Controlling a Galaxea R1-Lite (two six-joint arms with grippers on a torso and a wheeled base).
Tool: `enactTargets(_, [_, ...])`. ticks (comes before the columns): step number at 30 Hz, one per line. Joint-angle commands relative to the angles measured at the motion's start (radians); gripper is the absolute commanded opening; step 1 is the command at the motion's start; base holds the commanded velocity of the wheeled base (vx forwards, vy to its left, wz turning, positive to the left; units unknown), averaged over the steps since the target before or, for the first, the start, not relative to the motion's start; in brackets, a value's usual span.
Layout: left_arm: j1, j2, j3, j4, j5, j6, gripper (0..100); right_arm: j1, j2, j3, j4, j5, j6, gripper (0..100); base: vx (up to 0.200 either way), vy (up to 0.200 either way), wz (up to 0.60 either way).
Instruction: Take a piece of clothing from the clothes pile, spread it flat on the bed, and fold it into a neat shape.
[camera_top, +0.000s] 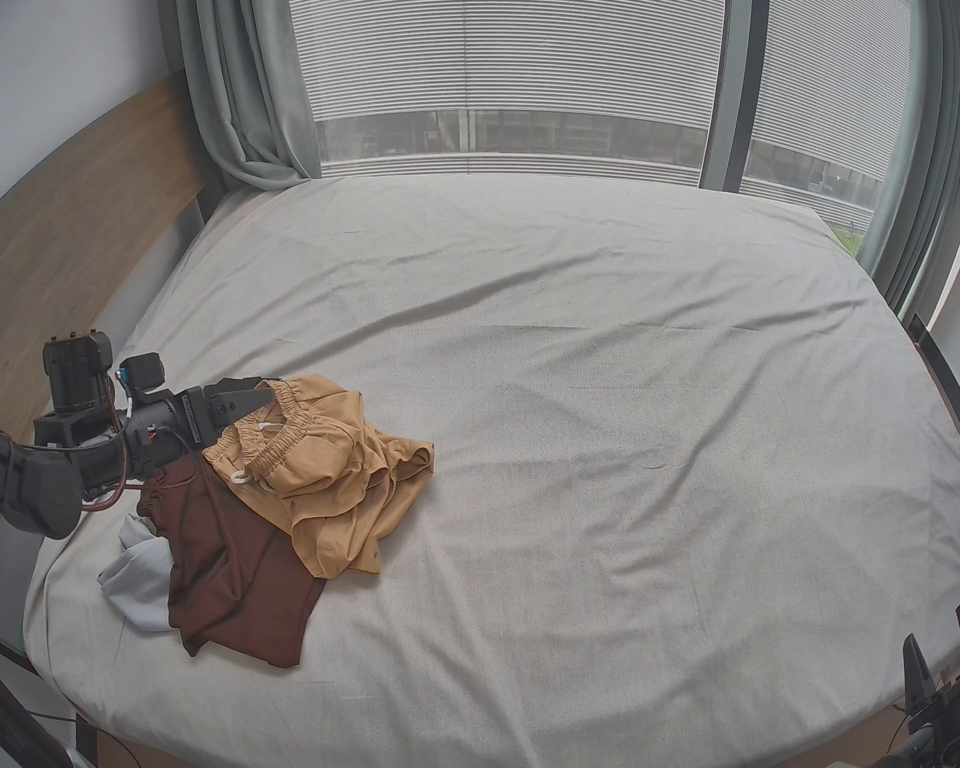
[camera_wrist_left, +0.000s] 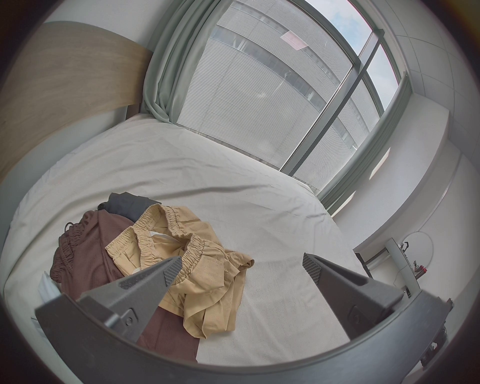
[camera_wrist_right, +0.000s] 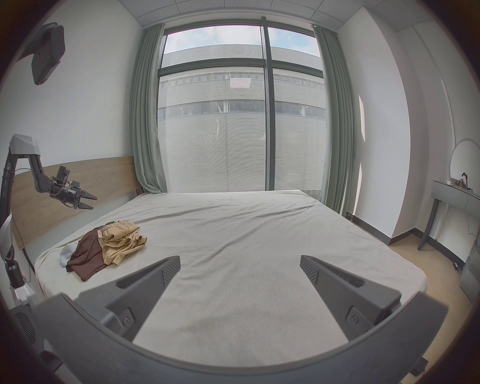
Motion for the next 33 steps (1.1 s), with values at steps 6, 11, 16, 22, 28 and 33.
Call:
enactTargets(6, [0.021,0.152,-0.075,-0.048,-0.022,0.0,100,0.0,-0.002,0.018,-0.001,0.0,0.0,100,0.0,0.0,0.0])
enactTargets(11, [0.021,0.208,-0.121,-0.054,-0.022,-0.003,100,0.0,-0.002,0.018,-0.001,0.0,0.0,100,0.0,0.0,0.0])
enactTargets(16, [0.018,0.269,-0.163,-0.057,-0.022,-0.003,100,0.0,-0.002,0.018,-0.001,0.002,0.0,100,0.0,0.0,0.0])
enactTargets(22, [0.017,0.321,-0.206,-0.055,-0.039,-0.005,100,0.0,-0.002,0.018,0.001,0.002,0.0,100,0.0,0.0,0.0])
enactTargets(28, [0.018,0.373,-0.242,-0.057,-0.092,-0.049,100,0.0,-0.002,0.018,-0.001,0.0,0.0,100,0.0,0.0,0.0])
enactTargets(33, [0.02,0.422,-0.273,-0.08,-0.1,-0.052,100,-0.001,-0.002,0.018,-0.001,0.0,0.0,100,0.0,0.0,0.0])
